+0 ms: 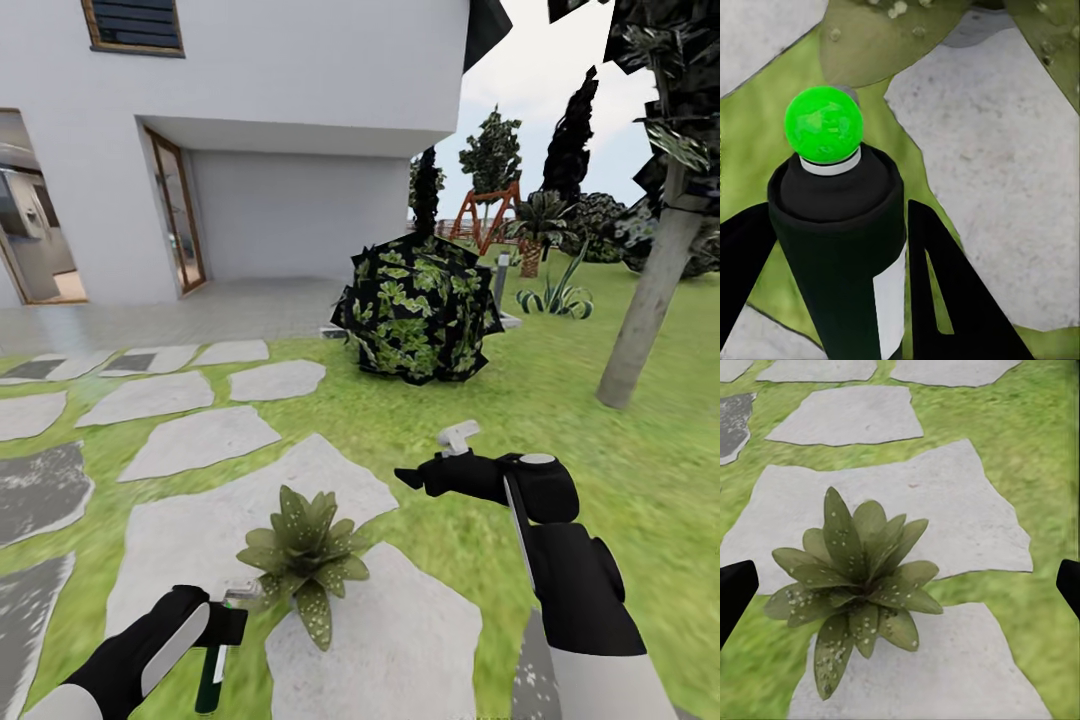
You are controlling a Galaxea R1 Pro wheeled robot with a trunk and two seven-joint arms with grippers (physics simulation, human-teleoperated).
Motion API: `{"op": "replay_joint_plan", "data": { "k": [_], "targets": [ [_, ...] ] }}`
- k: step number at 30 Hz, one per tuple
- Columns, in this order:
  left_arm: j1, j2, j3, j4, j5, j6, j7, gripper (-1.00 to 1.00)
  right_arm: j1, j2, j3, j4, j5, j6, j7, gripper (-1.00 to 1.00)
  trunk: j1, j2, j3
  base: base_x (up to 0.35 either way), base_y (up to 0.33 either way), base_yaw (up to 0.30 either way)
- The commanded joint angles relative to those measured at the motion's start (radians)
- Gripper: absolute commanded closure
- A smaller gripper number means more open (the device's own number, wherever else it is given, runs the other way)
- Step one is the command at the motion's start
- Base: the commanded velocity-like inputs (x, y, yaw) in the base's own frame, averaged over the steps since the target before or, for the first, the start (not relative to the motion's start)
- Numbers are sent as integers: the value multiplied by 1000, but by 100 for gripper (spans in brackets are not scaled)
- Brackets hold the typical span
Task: Pick up the pesticide atomizer in the garden and spray insectifuge to fully cover both potted plants in the garden.
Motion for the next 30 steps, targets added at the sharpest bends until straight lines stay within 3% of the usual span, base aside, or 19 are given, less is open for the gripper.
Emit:
{"op": "replay_joint_plan", "data": {
  "k": [1, 7, 17, 20, 22, 24, 26, 30],
  "targets": [
    [-1, 1, -5, -2, 10, 0, 8, 100, 0, 1, 0, -1, 11, 3, 9, -100, 0, 0, -1, 37, 330, -278],
    [-1, 0, -5, -2, 6, -2, 8, 100, 0, 1, 0, -1, 11, 2, 9, -100, 0, 0, -1, 8, 337, -233],
    [-2, -13, -8, -3, -2, 10, 5, 100, -2, 1, 0, -1, 11, 2, 9, -100, 0, 0, -1, 0, 341, -8],
    [-16, -43, -8, -6, -4, 38, 7, 100, -2, 0, 0, -1, 10, 2, 9, -100, 0, 0, -1, 52, 337, 0],
    [-59, -101, -10, -4, -12, 111, 20, 100, -3, 0, 0, -1, 10, 2, 9, -100, 0, 0, -1, 127, 317, 0],
    [-75, -127, -11, -3, -54, 142, 31, 100, -6, -2, 0, -1, 10, 2, 9, -100, 0, 0, -1, 173, 277, -35],
    [-82, -144, -12, -1, -100, 148, 32, 100, -11, -4, -1, -1, 10, 3, 9, -100, 0, 0, -1, 241, 211, -183],
    [-72, -138, -12, 1, -112, 145, 31, 100, -12, -6, -2, -1, 10, 4, 9, -100, 0, 0, -1, 301, 138, -264]
  ]
}}
